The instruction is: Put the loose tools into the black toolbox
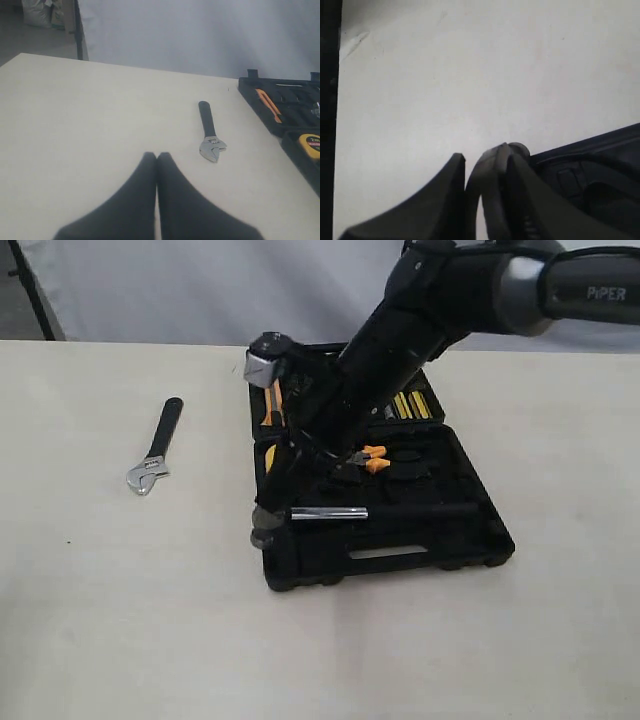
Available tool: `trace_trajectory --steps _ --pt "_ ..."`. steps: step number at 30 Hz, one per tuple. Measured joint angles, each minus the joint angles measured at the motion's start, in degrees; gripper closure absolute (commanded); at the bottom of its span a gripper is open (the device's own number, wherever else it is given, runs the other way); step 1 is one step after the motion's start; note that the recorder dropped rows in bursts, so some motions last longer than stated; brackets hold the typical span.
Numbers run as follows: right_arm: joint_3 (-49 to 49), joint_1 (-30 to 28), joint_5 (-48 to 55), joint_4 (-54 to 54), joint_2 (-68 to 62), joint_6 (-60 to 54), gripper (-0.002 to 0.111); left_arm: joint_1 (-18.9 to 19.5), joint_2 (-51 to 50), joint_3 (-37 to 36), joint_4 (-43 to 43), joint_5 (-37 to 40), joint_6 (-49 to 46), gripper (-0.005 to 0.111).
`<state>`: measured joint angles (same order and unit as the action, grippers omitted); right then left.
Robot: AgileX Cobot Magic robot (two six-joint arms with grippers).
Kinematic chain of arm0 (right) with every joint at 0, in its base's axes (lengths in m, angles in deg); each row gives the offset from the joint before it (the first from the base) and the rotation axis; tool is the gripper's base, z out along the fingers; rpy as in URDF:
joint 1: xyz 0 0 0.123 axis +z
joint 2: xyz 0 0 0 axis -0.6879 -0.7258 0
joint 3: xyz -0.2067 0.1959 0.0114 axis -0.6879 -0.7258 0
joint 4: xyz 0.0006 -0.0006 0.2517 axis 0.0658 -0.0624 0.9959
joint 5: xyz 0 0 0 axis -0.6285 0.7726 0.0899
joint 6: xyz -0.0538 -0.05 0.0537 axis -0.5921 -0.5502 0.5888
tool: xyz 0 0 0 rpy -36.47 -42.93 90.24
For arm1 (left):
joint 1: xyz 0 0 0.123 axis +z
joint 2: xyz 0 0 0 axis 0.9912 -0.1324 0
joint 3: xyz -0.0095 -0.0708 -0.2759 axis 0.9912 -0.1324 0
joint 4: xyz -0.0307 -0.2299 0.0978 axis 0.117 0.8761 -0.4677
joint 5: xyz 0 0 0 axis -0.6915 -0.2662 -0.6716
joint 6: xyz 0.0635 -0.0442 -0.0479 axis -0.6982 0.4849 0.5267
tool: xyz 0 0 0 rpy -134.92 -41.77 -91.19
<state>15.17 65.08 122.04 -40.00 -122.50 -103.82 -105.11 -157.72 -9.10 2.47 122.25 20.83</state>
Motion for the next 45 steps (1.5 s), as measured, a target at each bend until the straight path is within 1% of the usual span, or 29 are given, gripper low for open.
trace_trajectory --steps 3,5,7,11,14,21,29,41,45 --pt "2.3 0.3 0.0 -0.2 2.3 4.7 0.109 0.0 0.0 0.0 0.0 0.0 0.0 0.105" --pt "4.2 1.0 0.0 -2.2 3.7 7.4 0.109 0.0 0.0 0.0 0.0 0.0 0.0 0.105" --pt "6.2 2.8 0.0 -6.9 4.6 10.6 0.109 0.0 0.0 0.0 0.0 0.0 0.0 0.105" --pt "8.2 8.4 1.3 -20.7 4.6 15.5 0.109 0.0 0.0 0.0 0.0 0.0 0.0 0.105" --pt "8.2 10.9 2.3 -25.5 3.2 16.6 0.109 0.0 0.0 0.0 0.0 0.0 0.0 0.105" --pt "8.3 11.7 2.6 -26.7 -2.5 17.1 0.109 0.0 0.0 0.0 0.0 0.0 0.0 0.105" --pt "8.3 11.8 3.0 -28.2 -1.9 17.6 0.109 0.0 0.0 0.0 0.0 0.0 0.0 0.105" --pt "8.2 12.8 2.4 -29.1 -0.1 27.2 0.109 0.0 0.0 0.0 0.0 0.0 0.0 0.105" --pt "4.0 12.8 1.8 -29.1 1.8 29.1 0.109 0.0 0.0 0.0 0.0 0.0 0.0 0.105"
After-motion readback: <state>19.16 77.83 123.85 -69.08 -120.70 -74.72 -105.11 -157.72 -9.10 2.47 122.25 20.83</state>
